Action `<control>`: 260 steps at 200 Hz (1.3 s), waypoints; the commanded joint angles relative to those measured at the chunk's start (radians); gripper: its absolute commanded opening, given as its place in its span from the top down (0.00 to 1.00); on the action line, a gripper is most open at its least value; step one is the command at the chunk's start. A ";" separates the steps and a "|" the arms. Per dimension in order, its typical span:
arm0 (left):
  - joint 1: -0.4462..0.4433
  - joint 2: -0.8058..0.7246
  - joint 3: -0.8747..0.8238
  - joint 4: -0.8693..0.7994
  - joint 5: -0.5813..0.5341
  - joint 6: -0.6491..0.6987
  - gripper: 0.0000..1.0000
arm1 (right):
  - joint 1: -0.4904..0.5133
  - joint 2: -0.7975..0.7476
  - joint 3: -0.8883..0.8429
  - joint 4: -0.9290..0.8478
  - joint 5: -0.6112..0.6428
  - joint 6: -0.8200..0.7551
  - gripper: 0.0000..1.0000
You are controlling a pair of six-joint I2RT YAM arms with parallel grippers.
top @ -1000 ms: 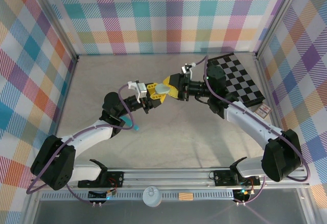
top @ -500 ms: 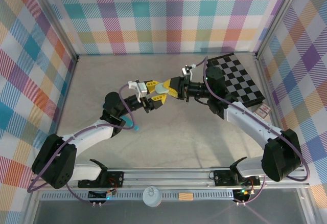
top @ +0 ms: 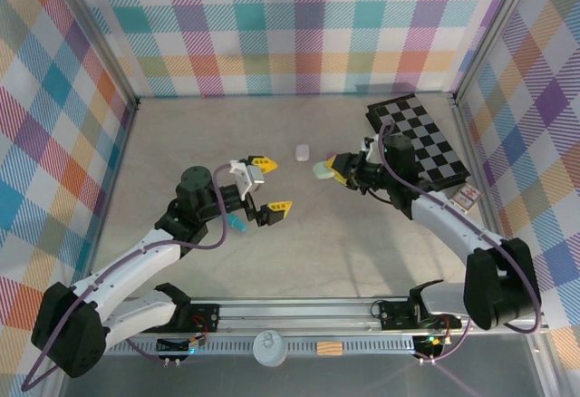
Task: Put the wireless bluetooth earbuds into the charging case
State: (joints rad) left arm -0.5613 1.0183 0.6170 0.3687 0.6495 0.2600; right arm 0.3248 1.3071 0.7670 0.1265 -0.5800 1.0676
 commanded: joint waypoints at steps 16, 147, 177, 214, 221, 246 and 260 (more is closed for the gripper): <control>-0.028 -0.025 -0.030 -0.179 -0.020 0.054 0.00 | -0.038 0.091 -0.076 0.028 0.033 -0.098 0.79; -0.008 -0.038 -0.056 -0.170 -0.246 0.031 0.00 | -0.070 0.249 -0.115 -0.044 0.161 -0.210 0.38; 0.067 -0.115 -0.109 -0.109 -0.516 -0.035 0.00 | -0.087 0.120 -0.025 -0.294 0.361 -0.403 0.23; 0.183 -0.177 -0.156 -0.146 -0.871 -0.090 0.00 | -0.088 -0.018 0.054 -0.385 0.715 -0.680 0.04; 0.201 -0.188 -0.177 -0.140 -0.912 -0.090 0.00 | -0.090 -0.034 0.038 -0.338 0.778 -0.727 0.02; 0.266 -0.188 -0.246 -0.095 -0.991 -0.087 0.00 | -0.091 -0.052 -0.089 -0.050 0.935 -0.933 0.00; 0.299 -0.160 -0.288 -0.035 -1.007 -0.095 0.00 | -0.093 -0.027 -0.162 0.114 0.947 -1.033 0.01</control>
State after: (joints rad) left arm -0.3111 0.8322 0.3916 0.2455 -0.2234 0.1902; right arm 0.2409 1.2442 0.7258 -0.0196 0.1940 0.3130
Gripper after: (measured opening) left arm 0.996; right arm 0.993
